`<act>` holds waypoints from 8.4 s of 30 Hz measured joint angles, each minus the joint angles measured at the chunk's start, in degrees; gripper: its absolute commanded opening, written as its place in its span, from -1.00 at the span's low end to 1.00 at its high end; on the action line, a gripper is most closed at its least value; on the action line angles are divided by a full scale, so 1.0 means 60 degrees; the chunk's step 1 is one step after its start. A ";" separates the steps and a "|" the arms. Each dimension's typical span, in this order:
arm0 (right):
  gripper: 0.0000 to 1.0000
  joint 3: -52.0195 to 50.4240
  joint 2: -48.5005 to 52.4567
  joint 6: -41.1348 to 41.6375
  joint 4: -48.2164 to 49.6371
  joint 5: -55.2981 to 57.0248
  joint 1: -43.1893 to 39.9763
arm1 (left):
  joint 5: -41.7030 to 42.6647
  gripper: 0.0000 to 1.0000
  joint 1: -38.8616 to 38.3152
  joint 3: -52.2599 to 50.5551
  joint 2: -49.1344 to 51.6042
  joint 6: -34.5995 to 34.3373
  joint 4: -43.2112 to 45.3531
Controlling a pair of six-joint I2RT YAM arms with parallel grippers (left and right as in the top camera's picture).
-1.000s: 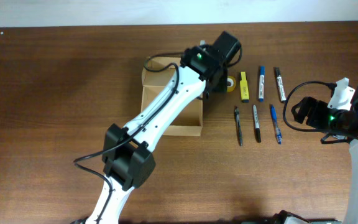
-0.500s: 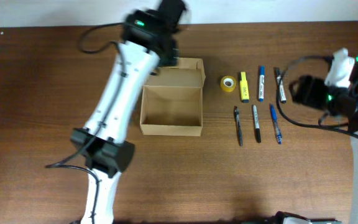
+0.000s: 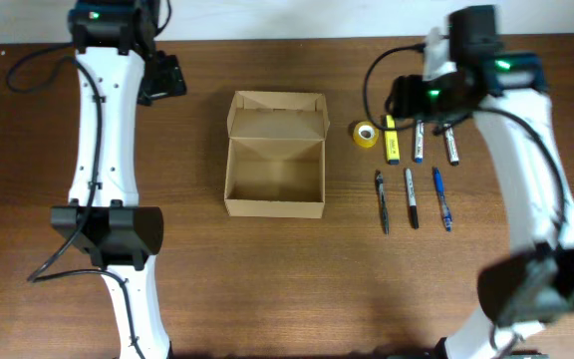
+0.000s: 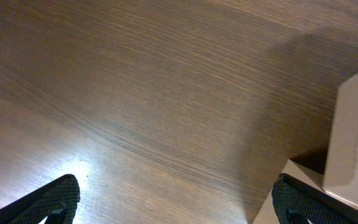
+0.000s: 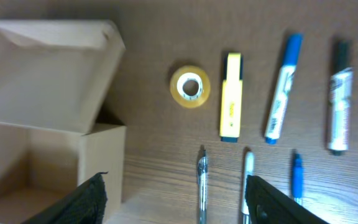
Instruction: Pack container
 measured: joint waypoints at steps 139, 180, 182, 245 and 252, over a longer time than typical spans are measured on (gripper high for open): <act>-0.92 0.7901 0.4710 -0.2065 -0.4940 0.1632 0.4994 | 0.0040 1.00 0.0211 0.0004 0.0000 0.0004 -0.0007; -0.01 0.6615 0.3242 -0.1883 -0.3381 0.2932 0.5329 | 0.0040 1.00 0.0211 0.0000 0.0000 0.0004 -0.0007; 0.03 0.6754 0.2710 -0.1650 -0.3417 0.3206 0.4991 | 0.0040 1.00 0.0211 0.0000 0.0000 0.0007 -0.0007; -0.92 0.4364 0.6739 0.0565 -0.2138 0.1920 0.0153 | 0.0040 1.00 0.0211 0.0000 0.0000 0.0011 -0.0007; -0.92 0.4634 0.6739 0.0565 -0.2765 0.1934 0.0146 | 0.0040 1.00 0.0211 0.0000 0.0000 0.0011 -0.0007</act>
